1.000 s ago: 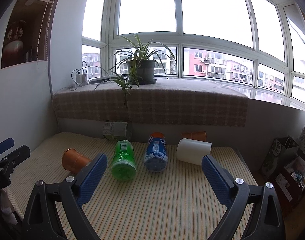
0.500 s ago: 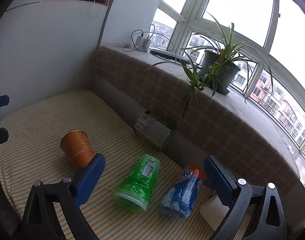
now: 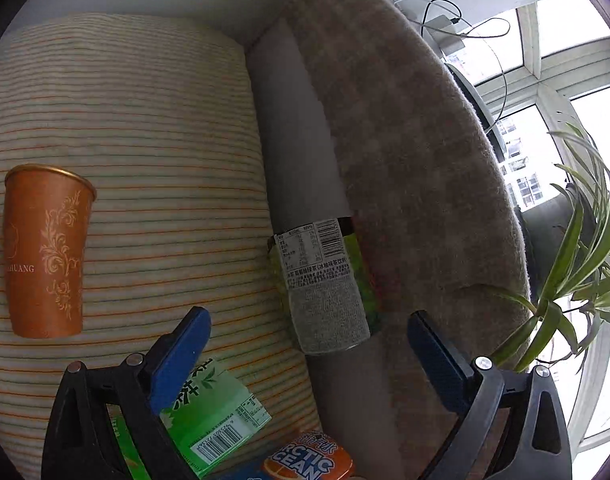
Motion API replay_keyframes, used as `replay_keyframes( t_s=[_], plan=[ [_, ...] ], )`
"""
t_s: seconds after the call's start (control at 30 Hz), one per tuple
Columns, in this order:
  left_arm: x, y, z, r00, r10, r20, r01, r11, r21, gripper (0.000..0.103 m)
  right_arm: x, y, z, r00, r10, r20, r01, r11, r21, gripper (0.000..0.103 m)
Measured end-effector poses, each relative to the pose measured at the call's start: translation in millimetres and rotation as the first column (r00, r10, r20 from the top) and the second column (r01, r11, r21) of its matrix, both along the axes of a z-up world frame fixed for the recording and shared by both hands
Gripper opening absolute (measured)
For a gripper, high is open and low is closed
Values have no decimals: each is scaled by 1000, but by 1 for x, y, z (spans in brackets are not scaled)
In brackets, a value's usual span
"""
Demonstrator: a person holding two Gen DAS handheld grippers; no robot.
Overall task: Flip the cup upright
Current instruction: 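Reach the right tool toward the fallen green grapefruit-tea bottle by the sill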
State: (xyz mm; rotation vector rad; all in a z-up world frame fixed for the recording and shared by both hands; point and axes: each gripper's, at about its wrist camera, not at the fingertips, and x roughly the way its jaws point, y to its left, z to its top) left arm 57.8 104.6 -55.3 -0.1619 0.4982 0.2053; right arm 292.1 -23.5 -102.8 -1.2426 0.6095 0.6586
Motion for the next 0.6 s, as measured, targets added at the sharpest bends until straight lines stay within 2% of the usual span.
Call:
replay_keyframes(
  t_s=[0.27, 0.6],
  plan=[
    [6, 14, -5, 1000, 23, -14, -23, 1000, -17, 102, 35, 23, -32, 999, 17, 38, -12, 993, -119, 100],
    [13, 24, -13, 999, 39, -34, -41, 998, -41, 102, 47, 39, -66, 992, 54, 112, -30, 978, -208, 99]
  ],
)
